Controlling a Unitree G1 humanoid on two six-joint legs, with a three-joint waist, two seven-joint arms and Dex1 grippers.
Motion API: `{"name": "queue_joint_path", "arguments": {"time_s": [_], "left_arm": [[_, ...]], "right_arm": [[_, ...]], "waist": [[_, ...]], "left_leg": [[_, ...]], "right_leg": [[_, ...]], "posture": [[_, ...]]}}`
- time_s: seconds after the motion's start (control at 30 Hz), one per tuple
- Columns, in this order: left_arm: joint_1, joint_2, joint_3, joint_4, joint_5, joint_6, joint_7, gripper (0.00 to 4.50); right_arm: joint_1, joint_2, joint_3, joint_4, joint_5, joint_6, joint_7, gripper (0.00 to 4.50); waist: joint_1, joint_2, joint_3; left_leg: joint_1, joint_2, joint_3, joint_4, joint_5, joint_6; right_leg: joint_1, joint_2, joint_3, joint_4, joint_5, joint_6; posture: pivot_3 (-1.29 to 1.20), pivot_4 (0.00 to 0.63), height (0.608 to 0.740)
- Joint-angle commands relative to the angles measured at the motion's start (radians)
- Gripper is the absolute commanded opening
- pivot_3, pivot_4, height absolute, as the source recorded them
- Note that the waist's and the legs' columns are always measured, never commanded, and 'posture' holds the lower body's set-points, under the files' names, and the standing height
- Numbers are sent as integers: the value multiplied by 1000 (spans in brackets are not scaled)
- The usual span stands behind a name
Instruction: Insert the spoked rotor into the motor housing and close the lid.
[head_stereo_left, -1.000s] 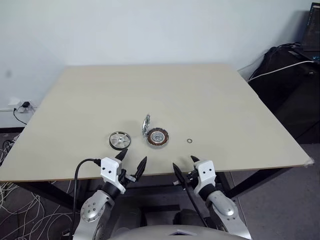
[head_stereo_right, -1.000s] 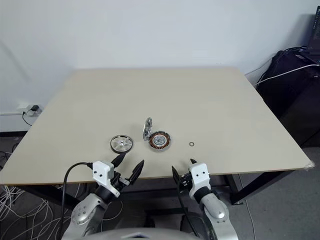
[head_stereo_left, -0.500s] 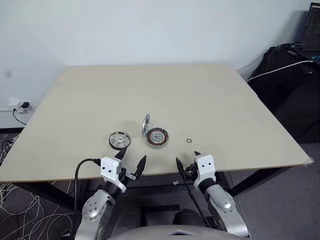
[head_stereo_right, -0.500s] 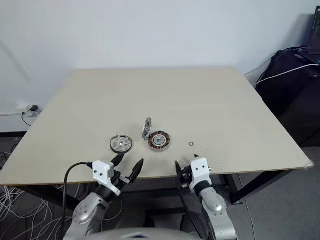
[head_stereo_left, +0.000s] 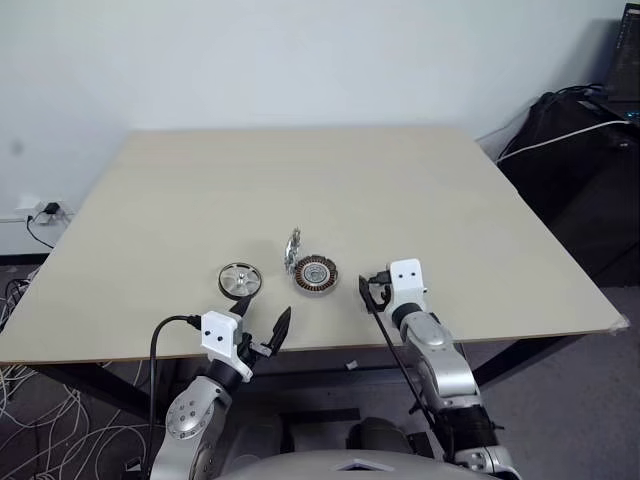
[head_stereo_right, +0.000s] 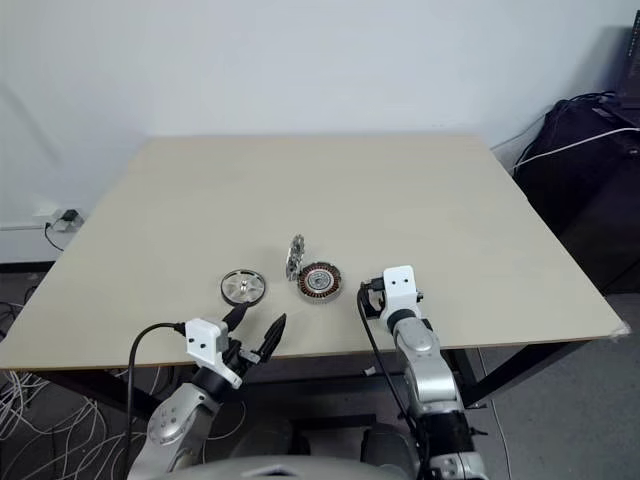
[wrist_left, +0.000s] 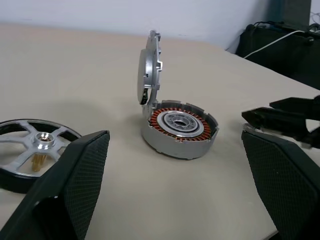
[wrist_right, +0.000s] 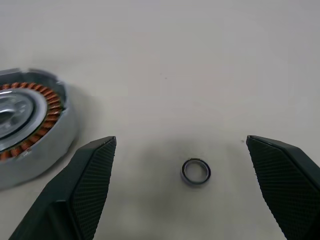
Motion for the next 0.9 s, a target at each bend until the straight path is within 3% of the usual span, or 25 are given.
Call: {"name": "queue_joint_path", "arguments": {"time_s": [0.03, 0.77, 0.9], "left_arm": [[-10, -5, 6, -21, -9, -12, 2, 4473], [-5, 2, 5, -18, -17, -15, -8, 4473], [-2, -3, 4, -13, -16, -21, -9, 4500]], "right_arm": [[-54, 1, -25, 49, 14, 3, -5, 4500], [-146, 21, -30, 259, 18, -50, -9, 4500], [-161, 31, -19, 279, 9, -63, -10, 3637]], "waist": [[-1, 0, 0], [-32, 1, -1], [-37, 1, -1]], "left_leg": [[0, 0, 0, 0, 0, 0], [5, 0, 1, 1, 0, 0], [5, 0, 1, 0, 0, 0]], "right_leg": [[0, 1, 0, 0, 0, 0], [5, 0, 1, 1, 0, 0], [5, 0, 1, 1, 0, 0]], "posture": [[0, 0, 740], [0, 0, 740], [0, 0, 740]]}}
